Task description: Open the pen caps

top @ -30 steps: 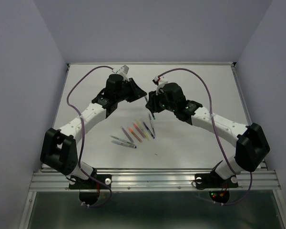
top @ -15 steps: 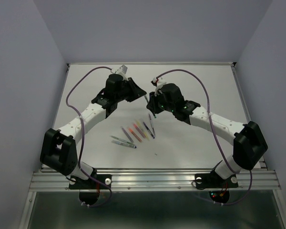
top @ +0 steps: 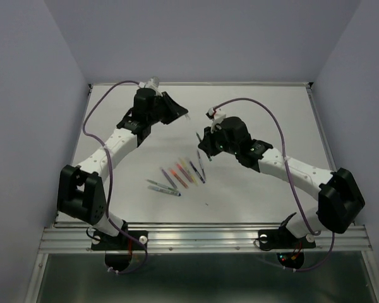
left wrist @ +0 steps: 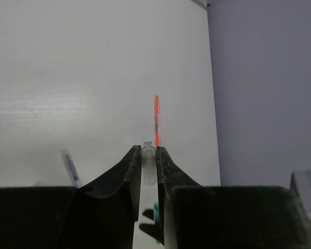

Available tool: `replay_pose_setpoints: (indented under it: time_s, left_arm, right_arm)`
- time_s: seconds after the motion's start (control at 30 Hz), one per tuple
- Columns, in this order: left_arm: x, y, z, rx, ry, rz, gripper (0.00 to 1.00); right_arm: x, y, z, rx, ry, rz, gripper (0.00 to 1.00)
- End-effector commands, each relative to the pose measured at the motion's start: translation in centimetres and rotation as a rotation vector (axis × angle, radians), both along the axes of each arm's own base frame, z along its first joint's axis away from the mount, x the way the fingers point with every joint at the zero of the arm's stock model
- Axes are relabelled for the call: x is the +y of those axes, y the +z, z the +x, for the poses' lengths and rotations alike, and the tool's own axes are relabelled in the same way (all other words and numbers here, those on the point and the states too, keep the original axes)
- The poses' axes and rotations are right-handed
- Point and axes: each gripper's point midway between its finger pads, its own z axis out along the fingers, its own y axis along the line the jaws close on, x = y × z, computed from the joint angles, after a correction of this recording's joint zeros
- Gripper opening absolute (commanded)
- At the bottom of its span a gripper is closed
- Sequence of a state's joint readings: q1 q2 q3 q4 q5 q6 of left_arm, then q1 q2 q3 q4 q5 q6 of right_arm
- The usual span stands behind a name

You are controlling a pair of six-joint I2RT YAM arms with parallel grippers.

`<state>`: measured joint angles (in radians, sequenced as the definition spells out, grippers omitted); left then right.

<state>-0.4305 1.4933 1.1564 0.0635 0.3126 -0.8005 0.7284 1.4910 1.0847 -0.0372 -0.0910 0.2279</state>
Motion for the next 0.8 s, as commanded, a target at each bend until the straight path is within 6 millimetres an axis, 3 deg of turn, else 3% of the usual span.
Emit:
replay_pose_setpoints:
  time_s: [0.0,0.07,0.13,0.23,0.27,0.4,0.47,0.53,0.6,0.7,0.73,0.77]
  left_arm:
    - [7.6,7.4,7.8,-0.229,0.261,-0.040,0.00]
    - [8.9,7.9,8.8,-0.249,0.300,-0.021,0.00]
    - [10.5,7.1,9.7,-0.228,0.335,0.001,0.00]
    - [12.0,6.0,9.9,-0.193,0.350,0.016,0.00]
    - [12.3,4.4,9.6,-0.156,0.351,0.042,0.00]
    - [14.7,-1.1,8.5,-0.022,0.407,0.165,0.00]
    - [16.3,-6.1,6.6,0.125,0.437,0.285,0.00]
    - [17.4,-8.7,5.7,0.189,0.467,0.343,0.00]
    - [18.9,-10.9,4.6,0.251,0.517,0.412,0.00]
    - [20.1,-12.8,4.0,0.296,0.556,0.475,0.00]
    - [20.3,-13.6,3.8,0.316,0.552,0.491,0.00]
    - [20.6,-14.0,3.7,0.328,0.565,0.510,0.00]
  right_arm:
    - [-1.8,-2.2,-5.7,0.122,0.096,-0.002,0.01]
    - [-2.7,-3.7,-7.5,0.179,0.103,0.004,0.01]
    - [-3.0,-3.2,-8.7,0.175,0.135,0.030,0.01]
    - [-5.0,-3.6,-8.1,0.170,0.006,0.008,0.01]
    - [-5.5,-3.5,-7.6,0.163,-0.036,0.000,0.01]
    - [-8.3,-4.7,-4.2,0.175,-0.244,-0.047,0.01]
    - [-10.8,-6.3,-1.2,0.201,-0.387,-0.102,0.01]
    - [-13.4,-6.6,1.8,0.212,-0.501,-0.107,0.01]
    - [-14.8,-8.5,3.6,0.250,-0.559,-0.143,0.01]
    - [-15.8,-8.8,6.0,0.213,-0.623,-0.206,0.03]
    - [-16.9,-10.0,6.7,0.218,-0.669,-0.256,0.03]
    - [-17.3,-10.0,7.5,0.214,-0.689,-0.263,0.04]
